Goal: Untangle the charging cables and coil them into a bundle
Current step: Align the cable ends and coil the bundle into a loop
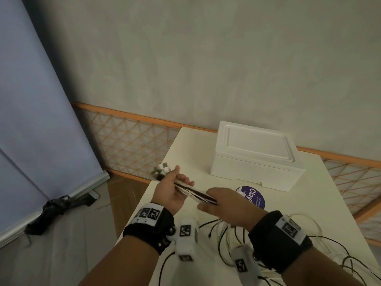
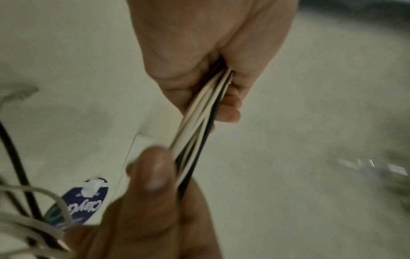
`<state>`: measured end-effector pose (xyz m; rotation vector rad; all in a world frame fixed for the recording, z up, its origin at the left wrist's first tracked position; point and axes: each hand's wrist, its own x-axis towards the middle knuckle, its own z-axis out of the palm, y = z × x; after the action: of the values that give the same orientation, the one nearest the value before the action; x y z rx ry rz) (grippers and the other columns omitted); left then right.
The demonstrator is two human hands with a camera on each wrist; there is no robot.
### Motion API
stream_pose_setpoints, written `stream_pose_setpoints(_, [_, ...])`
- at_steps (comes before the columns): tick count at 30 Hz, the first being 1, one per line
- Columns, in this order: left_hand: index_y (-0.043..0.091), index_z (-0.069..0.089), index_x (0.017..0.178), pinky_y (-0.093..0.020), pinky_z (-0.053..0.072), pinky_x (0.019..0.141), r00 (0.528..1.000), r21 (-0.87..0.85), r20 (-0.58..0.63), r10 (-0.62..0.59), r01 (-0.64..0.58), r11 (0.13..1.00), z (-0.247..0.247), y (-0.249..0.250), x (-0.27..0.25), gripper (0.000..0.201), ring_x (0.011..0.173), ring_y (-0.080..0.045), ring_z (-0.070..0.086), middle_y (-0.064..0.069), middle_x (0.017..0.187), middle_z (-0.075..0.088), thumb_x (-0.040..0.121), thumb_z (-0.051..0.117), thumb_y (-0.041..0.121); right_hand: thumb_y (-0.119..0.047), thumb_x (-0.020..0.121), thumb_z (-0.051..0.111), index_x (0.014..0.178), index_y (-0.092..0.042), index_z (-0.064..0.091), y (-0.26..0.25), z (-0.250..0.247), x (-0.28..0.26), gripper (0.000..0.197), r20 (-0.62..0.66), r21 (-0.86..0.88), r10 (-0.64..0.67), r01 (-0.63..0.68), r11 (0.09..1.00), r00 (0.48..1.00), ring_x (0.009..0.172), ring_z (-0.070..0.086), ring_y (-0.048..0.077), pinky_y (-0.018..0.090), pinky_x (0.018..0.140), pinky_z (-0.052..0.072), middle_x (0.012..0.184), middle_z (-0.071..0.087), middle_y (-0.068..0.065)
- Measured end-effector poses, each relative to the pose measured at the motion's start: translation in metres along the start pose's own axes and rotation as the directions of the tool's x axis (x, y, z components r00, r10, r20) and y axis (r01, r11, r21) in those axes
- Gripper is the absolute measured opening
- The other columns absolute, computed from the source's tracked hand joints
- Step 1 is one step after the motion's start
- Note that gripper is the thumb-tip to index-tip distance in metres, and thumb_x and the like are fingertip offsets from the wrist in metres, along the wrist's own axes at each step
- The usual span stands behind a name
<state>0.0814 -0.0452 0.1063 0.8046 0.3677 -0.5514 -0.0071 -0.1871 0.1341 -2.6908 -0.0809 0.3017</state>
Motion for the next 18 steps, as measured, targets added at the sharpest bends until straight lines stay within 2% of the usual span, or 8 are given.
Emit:
stream_pose_setpoints(4, [0.006,0.062,0.08,-0.035,0.06,0.062,0.999,0.039,-0.034,-0.025,0.026,0.999,-0.02,0.009,0.008,0.009,0.064,-0.021,0.068,-0.01,0.073,0.068,0.082,0.07,0.011,-0.054,0.094,0.041,0.102,-0.017,0.053,-0.001,-0.013,-0.006,0.039,-0.068,-0.291,-0.042,0.02,0.957,0.997,0.09,0.058,0.021,0.035,0.076,0.046,0.096,0.061,0.002])
stream_pose_setpoints(6, [0.009,0.066,0.084,-0.034,0.053,0.06,0.999,0.185,-0.05,-0.022,0.031,0.982,-0.034,0.02,0.011,0.023,0.065,-0.022,0.064,-0.009,0.081,0.065,0.067,0.08,0.018,-0.051,0.095,0.041,0.102,-0.016,0.054,0.0,-0.025,-0.007,0.037,-0.041,-0.337,-0.071,0.053,0.94,0.997,0.092,0.056,0.021,0.032,0.074,0.041,0.098,0.06,0.002])
stream_pose_setpoints(7, [0.011,0.067,0.095,-0.034,0.049,0.063,0.997,0.383,-0.065,0.048,-0.019,0.924,-0.039,0.027,0.013,0.037,0.069,-0.022,0.063,-0.007,0.086,0.062,0.063,0.084,0.021,-0.05,0.095,0.041,0.102,-0.016,0.054,0.001,-0.031,-0.007,0.037,-0.026,-0.361,-0.081,0.066,0.93,0.996,0.092,0.056,0.021,0.031,0.072,0.038,0.098,0.06,0.002])
stream_pose_setpoints(9, [0.024,0.051,0.13,-0.035,0.045,0.091,0.945,0.863,0.028,0.325,-0.187,0.469,-0.043,0.041,0.01,0.066,0.109,-0.02,0.057,-0.004,0.123,0.056,0.072,0.082,0.024,-0.049,0.095,0.042,0.1,-0.016,0.056,0.003,-0.04,-0.005,0.036,0.024,-0.405,-0.094,0.096,0.909,0.995,0.09,0.054,0.019,0.029,0.07,0.034,0.093,0.057,-0.001])
stream_pose_setpoints(10, [0.03,0.042,0.136,-0.033,0.038,0.102,0.89,0.876,0.178,0.419,-0.337,0.344,-0.037,0.044,0.003,0.072,0.124,-0.015,0.047,0.003,0.137,0.048,0.075,0.079,0.027,-0.048,0.095,0.042,0.099,-0.016,0.057,0.001,-0.044,-0.004,0.036,0.056,-0.42,-0.1,0.115,0.9,0.993,0.086,0.052,0.018,0.028,0.069,0.032,0.088,0.053,-0.003])
stream_pose_setpoints(11, [0.033,0.041,0.134,-0.028,0.036,0.104,0.851,0.792,0.339,0.4,-0.488,0.367,-0.024,0.043,-0.011,0.074,0.128,-0.008,0.043,0.012,0.137,0.048,0.072,0.081,0.029,-0.047,0.095,0.043,0.097,-0.015,0.057,-0.003,-0.047,-0.002,0.035,0.087,-0.435,-0.115,0.142,0.889,0.99,0.081,0.049,0.016,0.028,0.068,0.032,0.084,0.05,-0.005])
stream_pose_setpoints(14, [0.037,0.045,0.127,-0.01,0.044,0.087,0.754,0.723,0.656,-0.022,-0.621,0.302,0.01,0.013,-0.032,0.083,0.114,0.005,0.054,0.017,0.116,0.062,0.059,0.089,0.018,-0.039,0.095,0.047,0.099,-0.016,0.063,-0.02,-0.052,0.004,0.028,0.153,-0.402,-0.209,0.254,0.88,0.966,0.078,0.053,0.014,0.027,0.068,0.039,0.087,0.058,-0.005])
stream_pose_setpoints(18, [0.028,0.061,0.091,-0.022,0.055,0.064,0.792,0.758,0.61,-0.021,-0.576,0.305,0.009,-0.014,-0.021,0.039,0.073,-0.005,0.067,0.004,0.086,0.07,0.067,0.084,0.007,-0.035,0.093,0.048,0.097,-0.018,0.063,-0.023,-0.061,0.006,0.023,0.169,-0.372,-0.231,0.279,0.885,0.958,0.081,0.056,0.013,0.029,0.075,0.045,0.092,0.063,-0.003])
